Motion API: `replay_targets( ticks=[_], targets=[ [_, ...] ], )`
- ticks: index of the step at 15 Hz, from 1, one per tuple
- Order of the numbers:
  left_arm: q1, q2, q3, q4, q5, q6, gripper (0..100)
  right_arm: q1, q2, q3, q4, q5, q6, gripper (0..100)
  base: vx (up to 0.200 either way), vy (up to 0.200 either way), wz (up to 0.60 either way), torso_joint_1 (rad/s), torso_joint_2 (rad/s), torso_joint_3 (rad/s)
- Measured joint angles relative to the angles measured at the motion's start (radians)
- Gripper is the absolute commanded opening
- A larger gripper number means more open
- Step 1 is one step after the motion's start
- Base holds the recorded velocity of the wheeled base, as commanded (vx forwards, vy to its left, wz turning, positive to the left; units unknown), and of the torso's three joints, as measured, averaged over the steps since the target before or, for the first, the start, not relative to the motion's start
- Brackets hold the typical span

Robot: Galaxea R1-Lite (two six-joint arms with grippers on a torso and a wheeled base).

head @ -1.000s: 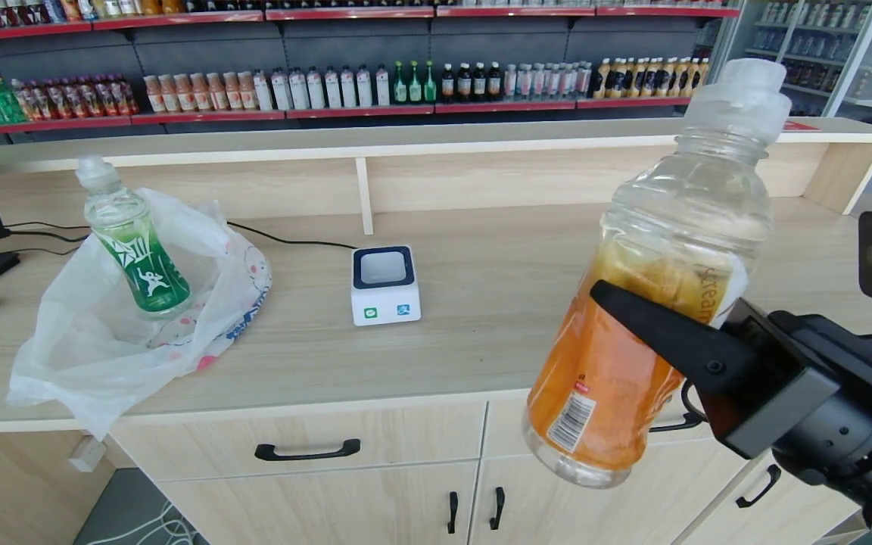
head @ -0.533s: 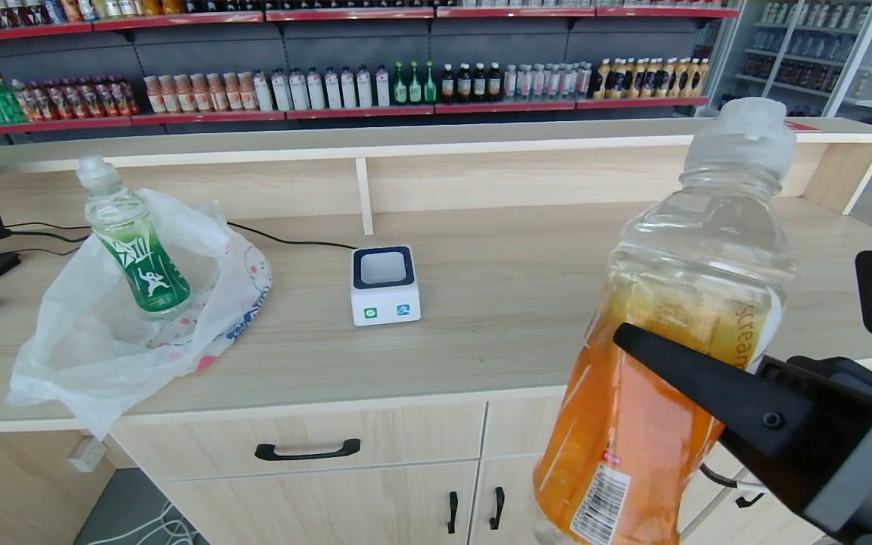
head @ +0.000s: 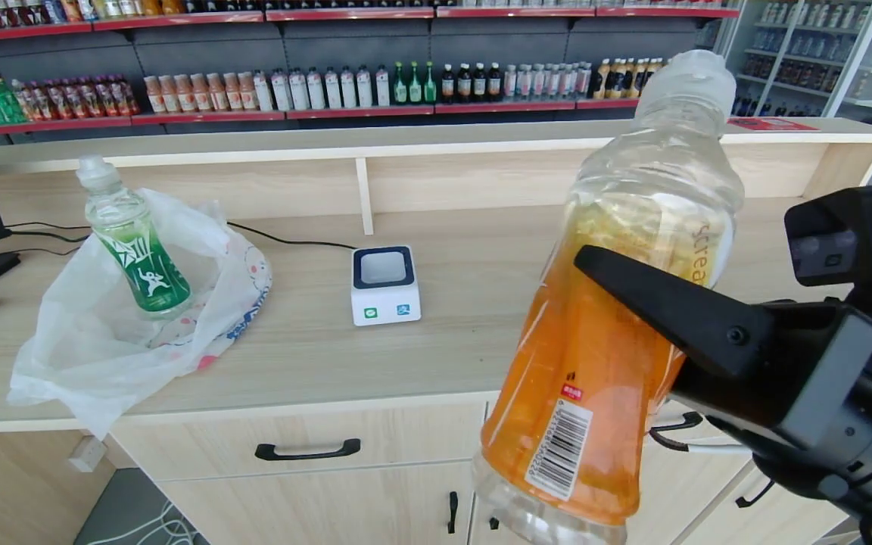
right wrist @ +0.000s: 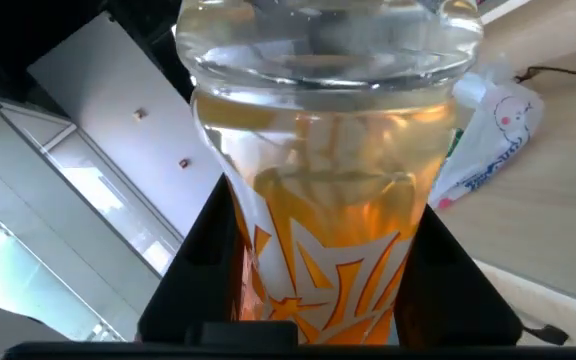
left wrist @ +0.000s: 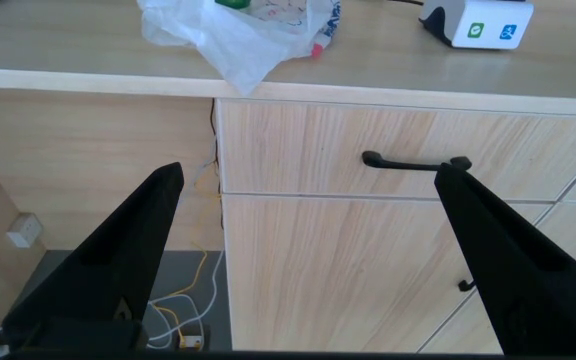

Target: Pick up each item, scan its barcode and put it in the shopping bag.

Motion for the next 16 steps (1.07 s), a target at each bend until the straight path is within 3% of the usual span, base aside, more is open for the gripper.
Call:
replay_targets(
  ticks=[4, 9, 16],
  targets=[
    [0.000, 0.000, 0.000, 0.000, 0.000, 0.000, 100, 0.026, 0.019, -0.061, 0.000, 0.000, 0.103, 0, 0.000, 0.000, 0.00, 0.000, 0.00, 0.000],
    [0.000, 0.000, 0.000, 0.000, 0.000, 0.000, 100, 0.091, 0.033, -0.069, 0.001, -0.001, 0.112, 0, 0.000, 0.000, 0.00, 0.000, 0.00, 0.000],
    [0.000, 0.000, 0.000, 0.000, 0.000, 0.000, 100, 0.101, 0.012, -0.051, 0.001, -0.001, 0.117, 0, 0.000, 0.000, 0.00, 0.000, 0.00, 0.000]
  ],
)
